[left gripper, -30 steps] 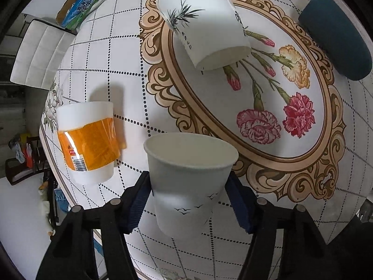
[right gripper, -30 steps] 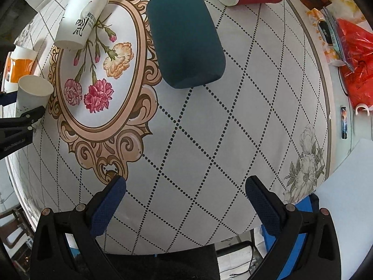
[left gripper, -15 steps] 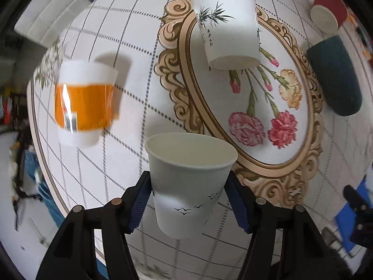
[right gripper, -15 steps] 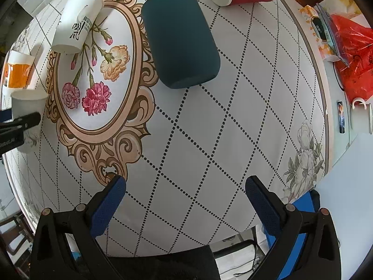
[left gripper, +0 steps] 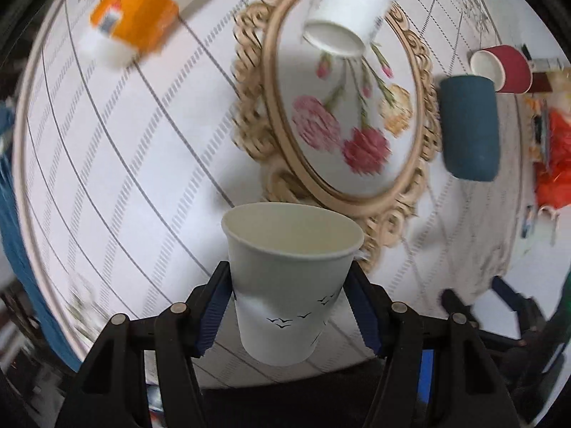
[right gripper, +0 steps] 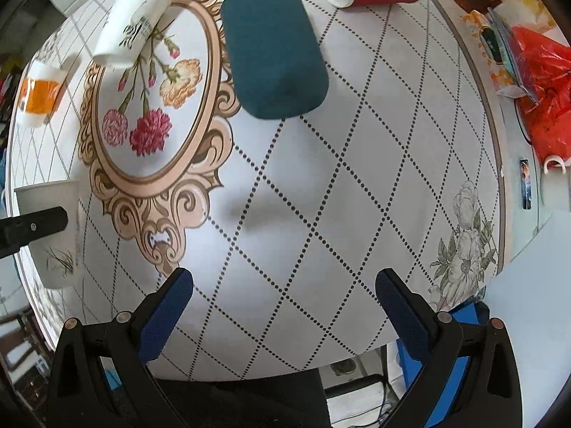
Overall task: Flip cup upside down
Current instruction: 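Carry the held white cup upright toward the right gripper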
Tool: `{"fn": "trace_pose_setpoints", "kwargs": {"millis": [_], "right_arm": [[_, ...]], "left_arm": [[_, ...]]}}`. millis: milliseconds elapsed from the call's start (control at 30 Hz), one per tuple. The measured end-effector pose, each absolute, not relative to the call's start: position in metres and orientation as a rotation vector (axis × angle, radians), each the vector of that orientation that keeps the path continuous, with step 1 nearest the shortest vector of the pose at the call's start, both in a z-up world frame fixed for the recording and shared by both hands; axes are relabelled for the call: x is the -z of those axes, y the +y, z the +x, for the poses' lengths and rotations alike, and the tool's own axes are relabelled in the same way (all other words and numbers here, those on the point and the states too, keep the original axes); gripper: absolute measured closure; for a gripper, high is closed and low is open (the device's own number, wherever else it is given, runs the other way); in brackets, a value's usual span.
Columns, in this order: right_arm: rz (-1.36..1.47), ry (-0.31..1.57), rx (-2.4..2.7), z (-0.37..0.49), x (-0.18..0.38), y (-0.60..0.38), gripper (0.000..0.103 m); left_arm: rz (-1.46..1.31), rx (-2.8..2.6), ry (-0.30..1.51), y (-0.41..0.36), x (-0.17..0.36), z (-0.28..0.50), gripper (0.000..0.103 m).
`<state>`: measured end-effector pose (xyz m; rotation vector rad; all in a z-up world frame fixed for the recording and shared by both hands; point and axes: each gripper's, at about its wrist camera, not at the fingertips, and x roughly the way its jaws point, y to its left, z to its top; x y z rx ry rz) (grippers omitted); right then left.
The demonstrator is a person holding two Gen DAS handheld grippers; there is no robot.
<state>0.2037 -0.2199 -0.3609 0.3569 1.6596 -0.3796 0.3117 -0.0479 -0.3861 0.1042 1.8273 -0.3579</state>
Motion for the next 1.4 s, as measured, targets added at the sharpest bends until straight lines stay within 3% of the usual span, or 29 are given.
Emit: {"fn": "trace_pose_setpoints", "kwargs": {"millis": [667, 1400], "right_arm": [[0.264, 1.670, 0.308, 0.098, 0.374, -0.285, 0.000], [0.252, 1.675, 0.303, 0.078, 0.387, -0.335, 0.000]], "left_arm": [[-0.167, 0.251, 1.903, -0.109, 0.411, 0.217, 0.042], [-0.082, 0.208, 1.870, -0.138, 0.426, 0.194, 0.039]]}}
